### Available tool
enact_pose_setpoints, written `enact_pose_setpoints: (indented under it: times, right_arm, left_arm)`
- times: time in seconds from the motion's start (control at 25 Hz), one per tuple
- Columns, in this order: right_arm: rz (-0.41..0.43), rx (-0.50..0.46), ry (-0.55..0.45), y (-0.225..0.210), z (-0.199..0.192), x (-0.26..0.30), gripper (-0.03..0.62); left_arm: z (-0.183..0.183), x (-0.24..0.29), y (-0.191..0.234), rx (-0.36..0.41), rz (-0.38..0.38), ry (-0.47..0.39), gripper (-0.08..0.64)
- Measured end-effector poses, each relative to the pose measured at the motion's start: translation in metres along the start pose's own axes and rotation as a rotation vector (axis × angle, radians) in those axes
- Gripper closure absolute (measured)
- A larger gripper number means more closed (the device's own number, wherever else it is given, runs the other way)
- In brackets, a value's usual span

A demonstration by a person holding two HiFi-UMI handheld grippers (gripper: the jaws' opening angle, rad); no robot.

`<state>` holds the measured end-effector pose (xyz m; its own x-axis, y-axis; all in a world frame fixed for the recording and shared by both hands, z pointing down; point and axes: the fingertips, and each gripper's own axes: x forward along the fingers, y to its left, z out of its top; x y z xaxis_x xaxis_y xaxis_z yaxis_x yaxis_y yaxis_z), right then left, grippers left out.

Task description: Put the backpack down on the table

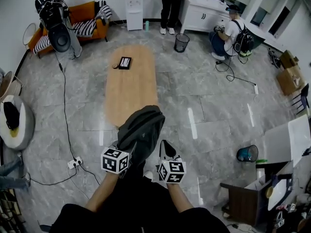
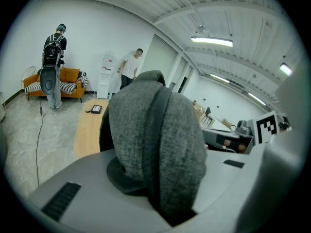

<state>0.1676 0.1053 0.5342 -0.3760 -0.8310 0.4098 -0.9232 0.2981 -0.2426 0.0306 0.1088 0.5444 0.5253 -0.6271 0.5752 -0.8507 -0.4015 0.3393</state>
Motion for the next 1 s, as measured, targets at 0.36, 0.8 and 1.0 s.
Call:
enact_pose_setpoints:
  times: [0.36, 0.8, 1.0]
  right_arm:
    - [-0.015, -0.007, 0.037, -0.009, 0.024, 0.061, 0.581]
    - [-0.028, -0.031, 0.072, 0.000, 0.050, 0.124, 0.581]
    - [-0.043, -0.056, 0.071, 0.002, 0.069, 0.147, 0.581]
  left_arm:
    - [0.031, 0.037, 0.034, -0.010, -0.026, 0.016, 0.485]
    - [0.076, 0.065, 0.085, -0.013, -0.043, 0.013, 0.485]
    - [0.093, 0.076, 0.107, -0.034, -0.059, 0.003, 0.485]
